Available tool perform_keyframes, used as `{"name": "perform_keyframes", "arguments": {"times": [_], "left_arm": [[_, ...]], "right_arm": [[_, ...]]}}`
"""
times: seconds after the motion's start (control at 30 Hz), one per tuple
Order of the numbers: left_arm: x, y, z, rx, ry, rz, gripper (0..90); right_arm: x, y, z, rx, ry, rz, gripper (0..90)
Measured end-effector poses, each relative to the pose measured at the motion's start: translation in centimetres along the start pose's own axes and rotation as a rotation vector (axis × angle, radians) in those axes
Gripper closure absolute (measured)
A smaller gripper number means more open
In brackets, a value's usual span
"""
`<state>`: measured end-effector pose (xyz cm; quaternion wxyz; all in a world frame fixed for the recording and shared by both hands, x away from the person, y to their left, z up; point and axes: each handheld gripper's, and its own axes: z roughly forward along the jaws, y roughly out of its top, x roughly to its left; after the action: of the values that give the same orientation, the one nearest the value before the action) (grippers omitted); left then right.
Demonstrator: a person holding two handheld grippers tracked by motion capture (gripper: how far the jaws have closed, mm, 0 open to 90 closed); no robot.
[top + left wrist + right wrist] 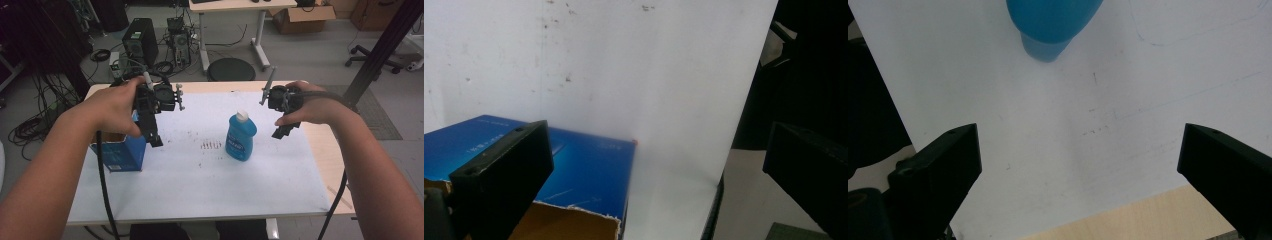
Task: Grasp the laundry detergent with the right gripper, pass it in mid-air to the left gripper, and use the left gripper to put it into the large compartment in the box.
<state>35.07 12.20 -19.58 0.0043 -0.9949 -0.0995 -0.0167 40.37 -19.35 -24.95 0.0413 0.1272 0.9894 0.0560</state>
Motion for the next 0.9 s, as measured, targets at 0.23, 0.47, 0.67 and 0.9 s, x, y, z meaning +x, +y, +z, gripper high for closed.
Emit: {"name": "perform_keyframes", "arguments": {"times": [0.23, 0.47, 0.67, 0.9], "left_arm": [[-0.15, 0.1, -0.16, 0.006, -0.006, 0.009, 0.2], [-0.15, 0.18, -0.28, 0.004, -0.004, 0.019, 0.2], [-0.23, -0.1, 0.0, 0.005, -0.003, 0.015, 0.2], [-0.51, -0.02, 0.44, 0.012, -0.008, 0.014, 0.2]], "right_arm": [[0.13, 0.07, -0.13, -0.006, 0.001, -0.005, 4.1], [0.07, -0.23, -0.25, -0.015, 0.003, 0.009, 4.0], [0.18, -0.17, -0.02, -0.03, 0.006, 0.01, 4.1], [0.34, -0.82, 0.6, -0.059, 0.011, 0.007, 4.0]]}}
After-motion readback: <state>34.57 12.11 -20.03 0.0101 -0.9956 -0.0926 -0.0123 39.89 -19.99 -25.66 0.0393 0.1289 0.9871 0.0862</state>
